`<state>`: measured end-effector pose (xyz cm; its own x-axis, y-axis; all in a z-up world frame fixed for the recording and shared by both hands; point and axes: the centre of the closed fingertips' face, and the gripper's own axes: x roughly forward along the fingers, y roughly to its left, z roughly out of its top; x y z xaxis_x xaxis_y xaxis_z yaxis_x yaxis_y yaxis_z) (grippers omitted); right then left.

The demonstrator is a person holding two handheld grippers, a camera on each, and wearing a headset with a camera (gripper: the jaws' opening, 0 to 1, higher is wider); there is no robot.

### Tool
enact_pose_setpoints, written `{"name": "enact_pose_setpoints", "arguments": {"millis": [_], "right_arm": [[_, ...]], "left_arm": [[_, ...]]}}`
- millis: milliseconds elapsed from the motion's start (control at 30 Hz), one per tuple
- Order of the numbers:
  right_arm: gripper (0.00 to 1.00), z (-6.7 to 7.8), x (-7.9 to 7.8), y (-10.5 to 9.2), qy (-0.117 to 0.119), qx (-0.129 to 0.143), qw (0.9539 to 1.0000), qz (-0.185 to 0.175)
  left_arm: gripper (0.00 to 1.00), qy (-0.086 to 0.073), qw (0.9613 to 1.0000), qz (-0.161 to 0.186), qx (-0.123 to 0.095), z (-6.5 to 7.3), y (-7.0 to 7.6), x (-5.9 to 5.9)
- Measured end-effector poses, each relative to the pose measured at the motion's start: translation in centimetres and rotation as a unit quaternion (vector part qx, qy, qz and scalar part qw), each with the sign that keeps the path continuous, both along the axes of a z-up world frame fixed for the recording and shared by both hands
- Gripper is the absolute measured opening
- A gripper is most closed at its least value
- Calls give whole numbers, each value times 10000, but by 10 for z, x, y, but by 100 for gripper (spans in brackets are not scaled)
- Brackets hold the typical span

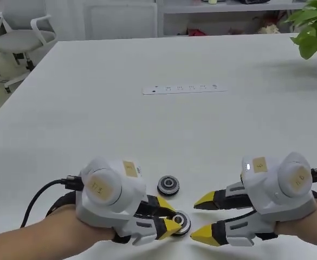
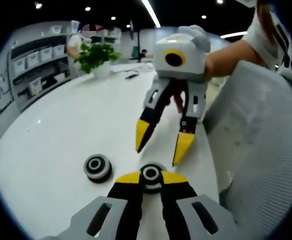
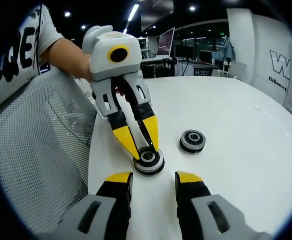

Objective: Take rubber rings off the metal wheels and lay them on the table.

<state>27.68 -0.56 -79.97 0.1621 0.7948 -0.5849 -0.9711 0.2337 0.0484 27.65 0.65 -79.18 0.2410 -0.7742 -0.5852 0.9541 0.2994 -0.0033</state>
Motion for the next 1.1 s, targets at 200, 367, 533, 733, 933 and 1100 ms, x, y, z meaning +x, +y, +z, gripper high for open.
{"name": "enact_pose_setpoints", "arguments": {"millis": [200, 367, 533, 733, 933, 1100], "right_arm": [[29, 3, 0, 3, 145, 179, 9997, -93], [29, 0, -1, 5, 267, 247, 9993, -131], [28, -3, -3, 8, 363, 279, 9988, -155], [27, -4, 0, 12, 495, 393, 9977, -253], [27, -7, -1, 15, 649, 443, 9964, -309], [24, -7, -4, 16, 648, 440, 9966, -268]], "left_arm": [[14, -92, 9999, 61, 12, 0, -1, 0], [14, -121, 9999, 109, 3, -1, -1, 1], [14, -148, 9998, 116, -21, 0, -1, 0], [13, -178, 9998, 107, -19, -1, -1, 0], [13, -206, 9997, 110, -23, -1, -1, 0], [13, -238, 9997, 102, -9, -1, -1, 0]]}}
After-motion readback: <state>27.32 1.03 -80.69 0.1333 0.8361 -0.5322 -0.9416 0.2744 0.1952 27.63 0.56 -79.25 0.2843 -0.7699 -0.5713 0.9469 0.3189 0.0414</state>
